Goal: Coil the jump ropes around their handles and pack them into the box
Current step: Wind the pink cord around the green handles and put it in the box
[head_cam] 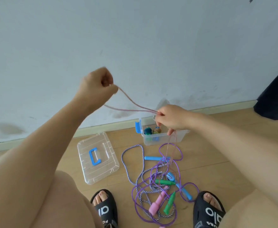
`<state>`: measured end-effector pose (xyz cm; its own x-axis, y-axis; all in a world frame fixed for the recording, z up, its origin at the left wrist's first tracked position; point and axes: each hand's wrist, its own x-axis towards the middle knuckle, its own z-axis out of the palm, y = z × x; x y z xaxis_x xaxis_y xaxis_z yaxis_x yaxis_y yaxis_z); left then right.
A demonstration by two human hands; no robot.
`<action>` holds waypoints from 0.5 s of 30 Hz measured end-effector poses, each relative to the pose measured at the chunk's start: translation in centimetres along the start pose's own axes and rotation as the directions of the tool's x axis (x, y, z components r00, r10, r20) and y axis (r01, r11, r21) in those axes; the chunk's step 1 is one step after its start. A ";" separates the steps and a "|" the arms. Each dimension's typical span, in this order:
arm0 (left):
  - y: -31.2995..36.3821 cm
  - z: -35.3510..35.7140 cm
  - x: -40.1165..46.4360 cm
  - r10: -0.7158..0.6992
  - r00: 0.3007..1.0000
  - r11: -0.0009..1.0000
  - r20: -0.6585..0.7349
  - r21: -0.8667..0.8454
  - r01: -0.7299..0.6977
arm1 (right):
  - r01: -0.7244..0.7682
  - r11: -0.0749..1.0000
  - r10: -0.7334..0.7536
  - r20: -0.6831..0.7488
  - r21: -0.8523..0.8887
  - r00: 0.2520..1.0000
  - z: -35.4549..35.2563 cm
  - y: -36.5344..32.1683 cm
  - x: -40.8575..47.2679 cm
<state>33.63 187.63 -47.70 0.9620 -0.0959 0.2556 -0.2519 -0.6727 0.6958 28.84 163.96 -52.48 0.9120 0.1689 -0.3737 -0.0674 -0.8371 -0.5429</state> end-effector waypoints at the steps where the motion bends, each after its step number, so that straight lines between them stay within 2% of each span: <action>1: -0.7 0.1 -0.2 -0.106 0.976 0.992 0.189 0.091 0.091 | 0.004 0.996 -0.003 -0.015 0.092 1.000 -0.2 -0.3 0.0; 2: -1.4 0.4 -0.6 -0.228 0.889 0.965 0.397 0.215 0.151 | 0.023 0.981 -0.015 -0.043 0.192 0.999 -0.3 -0.9 0.0; 3: -2.0 0.9 -1.1 -0.349 0.750 0.919 0.562 0.360 0.158 | 0.048 0.957 -0.028 -0.076 0.286 0.997 -0.3 -1.5 0.0; 4: -2.3 1.4 -1.6 -0.435 0.614 0.877 0.659 0.465 0.123 | 0.076 0.925 -0.042 -0.101 0.372 0.994 -0.3 -2.2 -0.1; 5: -2.3 1.9 -2.1 -0.471 0.520 0.860 0.712 0.502 0.091 | 0.099 0.889 -0.057 -0.106 0.448 0.993 -0.2 -2.7 -0.2; 6: -2.1 2.3 -2.4 -0.447 0.491 0.877 0.747 0.475 0.075 | 0.119 0.849 -0.078 -0.100 0.514 0.992 0.0 -3.3 -0.3; 7: -1.5 2.5 -2.5 -0.374 0.509 0.918 0.775 0.386 0.086 | 0.134 0.812 -0.101 -0.089 0.568 0.991 0.2 -3.8 -0.5; 9: -0.1 2.9 -2.4 -0.176 0.588 0.984 0.789 0.118 0.136 | 0.156 0.747 -0.138 -0.080 0.646 0.987 0.4 -4.6 -1.0; 11: 0.6 3.1 -2.2 -0.022 0.638 0.991 0.769 -0.069 0.117 | 0.182 0.692 -0.175 -0.081 0.698 0.981 0.3 -4.9 -1.4; 13: 1.3 3.1 -2.3 0.041 0.695 0.991 0.718 -0.117 0.062 | 0.217 0.663 -0.219 -0.092 0.716 0.971 0.1 -5.0 -1.6; 15: 1.5 3.0 -2.2 0.005 0.754 0.983 0.657 -0.142 0.117 | 0.236 0.688 -0.216 -0.117 0.687 0.969 -0.1 -4.7 -1.3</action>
<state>31.42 184.64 -49.23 0.7929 -0.5580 -0.2449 -0.1496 -0.5678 0.8094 28.00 167.63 -49.32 0.9459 0.2836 -0.1574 -0.1092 -0.1786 -0.9778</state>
